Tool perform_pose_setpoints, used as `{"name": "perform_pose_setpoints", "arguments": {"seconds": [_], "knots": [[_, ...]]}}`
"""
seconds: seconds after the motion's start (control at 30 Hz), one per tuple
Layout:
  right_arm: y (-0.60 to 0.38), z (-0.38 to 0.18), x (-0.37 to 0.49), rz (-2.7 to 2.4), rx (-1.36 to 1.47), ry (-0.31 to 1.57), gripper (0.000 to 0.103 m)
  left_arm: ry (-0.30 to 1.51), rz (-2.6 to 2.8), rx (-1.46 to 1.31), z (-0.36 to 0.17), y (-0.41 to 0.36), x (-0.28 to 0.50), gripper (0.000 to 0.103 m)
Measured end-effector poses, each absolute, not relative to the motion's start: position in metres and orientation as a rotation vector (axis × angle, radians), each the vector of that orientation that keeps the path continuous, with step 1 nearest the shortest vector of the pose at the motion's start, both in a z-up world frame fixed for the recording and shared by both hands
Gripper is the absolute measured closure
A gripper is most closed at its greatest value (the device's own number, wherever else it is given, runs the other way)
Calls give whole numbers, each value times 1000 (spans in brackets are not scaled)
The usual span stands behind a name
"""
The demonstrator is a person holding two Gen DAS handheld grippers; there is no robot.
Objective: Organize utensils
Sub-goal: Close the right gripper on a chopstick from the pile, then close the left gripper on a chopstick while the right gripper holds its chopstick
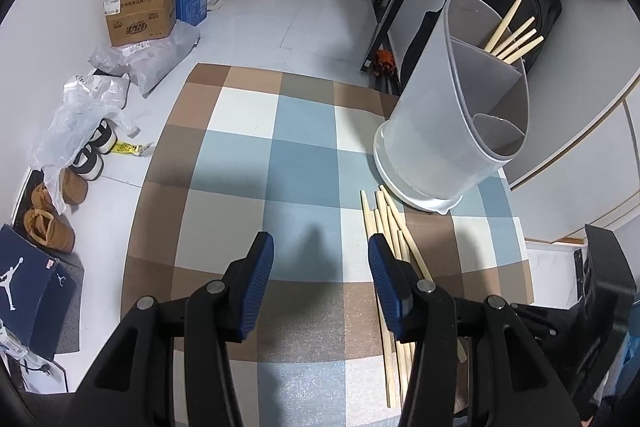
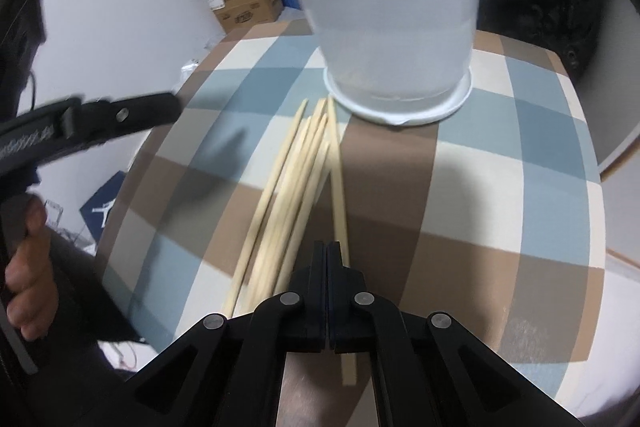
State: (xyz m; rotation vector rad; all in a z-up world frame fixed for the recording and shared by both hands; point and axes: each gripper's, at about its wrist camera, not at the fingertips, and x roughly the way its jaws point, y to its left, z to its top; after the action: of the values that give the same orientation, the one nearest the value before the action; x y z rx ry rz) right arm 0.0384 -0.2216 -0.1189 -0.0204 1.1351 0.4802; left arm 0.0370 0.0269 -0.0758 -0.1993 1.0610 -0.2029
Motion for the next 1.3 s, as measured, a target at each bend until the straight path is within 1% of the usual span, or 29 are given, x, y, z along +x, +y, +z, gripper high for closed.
{"name": "perform_pose_setpoints", "arguments": {"seconds": [0.1,0.17,0.53,1.03,1.3], "knots": [[-214,-119,41,500,-19,1141,103,1070,-205,-210,-76,28,38,60],[-208,-119,46,494,-30,1140,100,1077,-201,-218,-78,29,39,60],[-210,-110,87,458,45,1066,100,1168,-242,-212,-97,11,49,60],[-246,-96,80,478,135,999,99,1268,-217,-118,-118,-6,64,60],[-241,-104,78,518,141,1006,99,1246,-188,-73,-118,-15,67,60]]}}
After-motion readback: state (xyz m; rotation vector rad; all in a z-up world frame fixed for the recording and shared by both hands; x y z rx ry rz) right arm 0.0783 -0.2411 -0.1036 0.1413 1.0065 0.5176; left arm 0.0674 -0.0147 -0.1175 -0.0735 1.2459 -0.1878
